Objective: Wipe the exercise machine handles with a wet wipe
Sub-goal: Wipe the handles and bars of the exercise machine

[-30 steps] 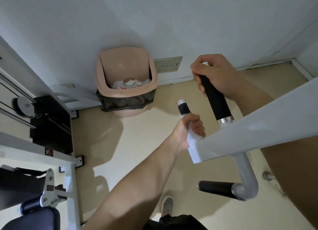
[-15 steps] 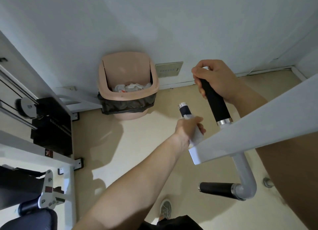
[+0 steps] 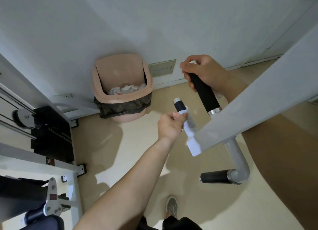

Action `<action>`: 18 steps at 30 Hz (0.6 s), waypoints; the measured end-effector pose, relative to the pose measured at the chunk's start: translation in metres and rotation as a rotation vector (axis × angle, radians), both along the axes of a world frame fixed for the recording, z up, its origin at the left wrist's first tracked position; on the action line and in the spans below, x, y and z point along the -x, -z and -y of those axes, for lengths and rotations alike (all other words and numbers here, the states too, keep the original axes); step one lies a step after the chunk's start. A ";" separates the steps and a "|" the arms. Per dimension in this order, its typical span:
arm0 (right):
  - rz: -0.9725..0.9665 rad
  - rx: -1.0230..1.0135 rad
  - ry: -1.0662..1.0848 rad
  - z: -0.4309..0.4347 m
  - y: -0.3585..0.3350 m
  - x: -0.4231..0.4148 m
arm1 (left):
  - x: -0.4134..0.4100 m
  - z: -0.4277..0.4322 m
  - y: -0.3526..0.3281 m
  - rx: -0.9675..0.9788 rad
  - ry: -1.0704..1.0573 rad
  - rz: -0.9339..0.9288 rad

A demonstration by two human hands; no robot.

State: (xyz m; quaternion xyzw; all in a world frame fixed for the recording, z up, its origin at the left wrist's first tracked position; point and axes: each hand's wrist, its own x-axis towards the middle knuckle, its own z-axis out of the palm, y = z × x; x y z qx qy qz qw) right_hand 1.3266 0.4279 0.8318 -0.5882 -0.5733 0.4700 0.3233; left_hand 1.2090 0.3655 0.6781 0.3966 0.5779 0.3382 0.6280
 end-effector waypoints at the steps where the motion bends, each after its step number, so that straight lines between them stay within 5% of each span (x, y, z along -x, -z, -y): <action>1: -0.003 0.004 0.002 0.000 0.000 0.000 | 0.001 -0.001 -0.001 0.027 0.010 0.040; 10: -0.035 0.018 -0.012 0.006 -0.001 -0.003 | 0.012 0.000 -0.030 0.104 -0.033 0.298; 18: -0.046 -0.040 0.001 0.008 0.008 -0.012 | 0.030 -0.031 -0.110 -0.044 -0.090 0.600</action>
